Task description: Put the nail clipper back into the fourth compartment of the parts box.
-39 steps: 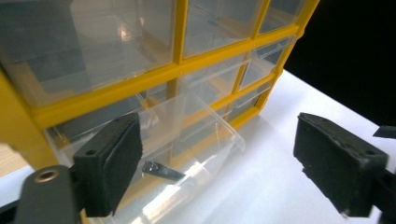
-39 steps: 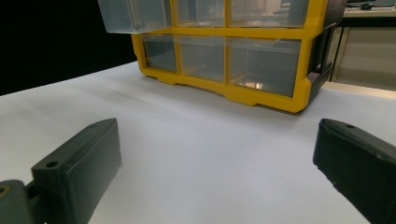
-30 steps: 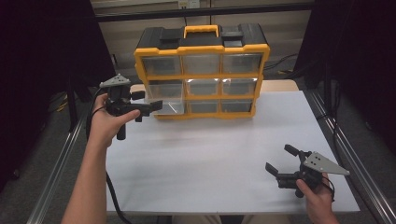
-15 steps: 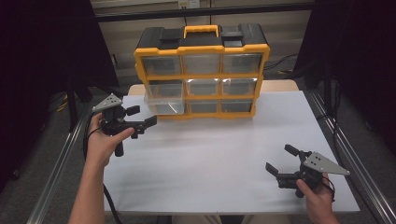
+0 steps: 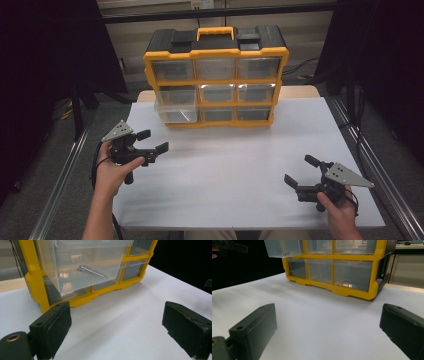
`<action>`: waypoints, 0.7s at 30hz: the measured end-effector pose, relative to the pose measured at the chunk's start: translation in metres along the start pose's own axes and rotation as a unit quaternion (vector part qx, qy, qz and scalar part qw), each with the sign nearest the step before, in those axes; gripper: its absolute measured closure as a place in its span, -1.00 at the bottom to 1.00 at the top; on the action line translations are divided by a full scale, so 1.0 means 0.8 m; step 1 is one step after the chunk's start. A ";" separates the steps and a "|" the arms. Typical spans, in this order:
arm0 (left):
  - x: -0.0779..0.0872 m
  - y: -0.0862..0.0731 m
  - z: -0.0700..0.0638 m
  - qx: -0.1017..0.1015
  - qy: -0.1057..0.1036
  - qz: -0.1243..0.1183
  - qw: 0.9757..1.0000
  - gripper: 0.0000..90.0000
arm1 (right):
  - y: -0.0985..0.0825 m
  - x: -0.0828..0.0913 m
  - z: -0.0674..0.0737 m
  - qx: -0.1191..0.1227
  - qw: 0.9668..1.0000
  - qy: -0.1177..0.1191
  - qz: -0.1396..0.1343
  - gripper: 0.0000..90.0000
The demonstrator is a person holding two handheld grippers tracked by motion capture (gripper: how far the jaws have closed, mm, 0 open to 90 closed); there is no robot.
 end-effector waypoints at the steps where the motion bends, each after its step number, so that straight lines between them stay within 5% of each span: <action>1: 0.001 -0.004 -0.001 0.004 -0.001 -0.006 1.000 -0.80 | 0.000 0.000 0.000 0.001 1.000 0.000 0.000 -0.99; 13: 0.013 -0.056 0.002 0.029 0.017 -0.005 0.999 -0.80 | 0.000 -0.001 0.000 0.002 1.000 0.001 0.000 -0.99; 21: 0.017 -0.068 0.003 0.047 0.025 -0.025 0.998 -0.80 | 0.000 -0.002 0.002 -0.001 1.000 0.006 0.000 -0.99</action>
Point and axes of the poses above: each handheld gripper's, and its own axes: x roughly backward along the jaws, y roughly out of its top, z roughly to its left, the point moved 5 cm from there along -x, roughly forward along the jaws, and after that the axes turned 3 degrees about -x, right-handed, at the moved point
